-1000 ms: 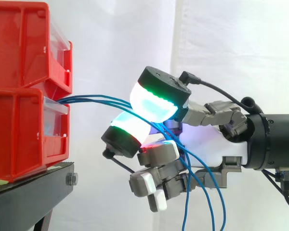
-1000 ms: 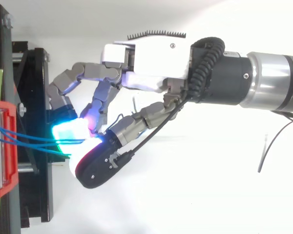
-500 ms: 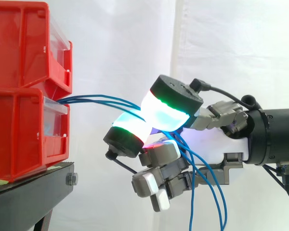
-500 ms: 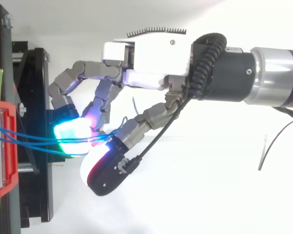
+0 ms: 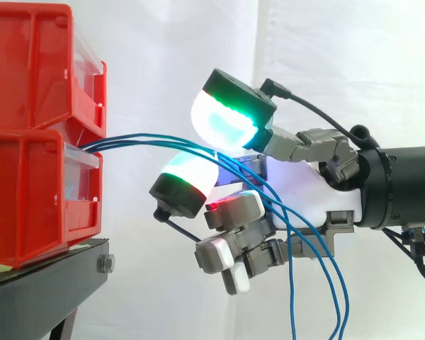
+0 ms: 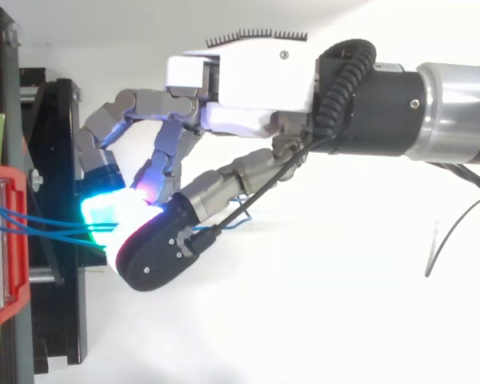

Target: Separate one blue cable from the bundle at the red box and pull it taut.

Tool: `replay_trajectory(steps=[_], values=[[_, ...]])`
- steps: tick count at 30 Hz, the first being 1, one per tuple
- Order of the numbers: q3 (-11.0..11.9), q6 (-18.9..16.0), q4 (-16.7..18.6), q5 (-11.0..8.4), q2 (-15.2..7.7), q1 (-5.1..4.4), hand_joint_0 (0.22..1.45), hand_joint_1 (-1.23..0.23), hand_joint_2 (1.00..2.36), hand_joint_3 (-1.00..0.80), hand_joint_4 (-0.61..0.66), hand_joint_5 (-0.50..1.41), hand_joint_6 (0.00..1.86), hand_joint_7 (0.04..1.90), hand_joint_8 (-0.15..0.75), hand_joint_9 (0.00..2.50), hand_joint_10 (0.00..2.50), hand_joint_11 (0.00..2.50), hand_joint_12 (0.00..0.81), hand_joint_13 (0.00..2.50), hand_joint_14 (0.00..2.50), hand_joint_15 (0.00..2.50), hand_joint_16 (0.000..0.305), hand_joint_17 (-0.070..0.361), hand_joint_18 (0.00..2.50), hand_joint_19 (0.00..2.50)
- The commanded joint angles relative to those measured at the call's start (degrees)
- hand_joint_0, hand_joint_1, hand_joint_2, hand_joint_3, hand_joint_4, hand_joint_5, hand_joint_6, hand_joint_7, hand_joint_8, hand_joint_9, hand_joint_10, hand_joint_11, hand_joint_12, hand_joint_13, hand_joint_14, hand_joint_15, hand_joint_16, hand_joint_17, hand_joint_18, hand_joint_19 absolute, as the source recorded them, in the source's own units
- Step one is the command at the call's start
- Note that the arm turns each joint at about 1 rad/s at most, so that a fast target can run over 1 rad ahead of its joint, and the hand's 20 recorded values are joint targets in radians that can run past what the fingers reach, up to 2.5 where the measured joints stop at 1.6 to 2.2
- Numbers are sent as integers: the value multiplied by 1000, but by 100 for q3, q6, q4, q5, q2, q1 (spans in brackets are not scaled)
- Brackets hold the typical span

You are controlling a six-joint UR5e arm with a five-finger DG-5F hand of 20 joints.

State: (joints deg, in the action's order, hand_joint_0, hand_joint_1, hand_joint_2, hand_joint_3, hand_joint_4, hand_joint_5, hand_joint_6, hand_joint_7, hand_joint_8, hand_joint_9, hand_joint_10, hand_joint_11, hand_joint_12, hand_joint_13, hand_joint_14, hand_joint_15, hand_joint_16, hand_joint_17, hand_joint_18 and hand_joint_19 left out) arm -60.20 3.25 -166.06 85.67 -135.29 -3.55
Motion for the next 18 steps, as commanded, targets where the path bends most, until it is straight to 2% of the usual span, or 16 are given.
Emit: replay_trajectory(steps=[1, 4, 9, 11, 18], values=[[26, 0, -41, 20, 2, 21, 606, -660, 1000, -500, 16, -139, 836, 1162, 266, 1215, 32, 1268, 376, 926, 32, 928, 49, 111, 771, 867], [53, 0, -67, 55, 2, 30, 626, -717, 1001, -495, 5, -137, 836, 1203, 269, 1222, 31, 1273, 378, 925, 31, 935, 49, 111, 771, 870], [79, 0, -85, 55, 2, 39, 646, -840, 1013, -313, 4, -142, 847, 1283, 271, 1197, 31, 1287, 380, 917, 33, 932, 50, 113, 765, 860], [88, 9, -94, 55, 2, 39, 684, -881, 1013, -346, -22, -151, 862, 1245, 266, 1177, 31, 1276, 379, 909, 32, 929, 50, 113, 766, 849], [105, 0, -111, 55, 2, 30, 777, -921, 1000, -500, -95, -158, 873, 1334, 264, 1155, 32, 1276, 368, 897, 31, 909, 50, 112, 767, 796]])
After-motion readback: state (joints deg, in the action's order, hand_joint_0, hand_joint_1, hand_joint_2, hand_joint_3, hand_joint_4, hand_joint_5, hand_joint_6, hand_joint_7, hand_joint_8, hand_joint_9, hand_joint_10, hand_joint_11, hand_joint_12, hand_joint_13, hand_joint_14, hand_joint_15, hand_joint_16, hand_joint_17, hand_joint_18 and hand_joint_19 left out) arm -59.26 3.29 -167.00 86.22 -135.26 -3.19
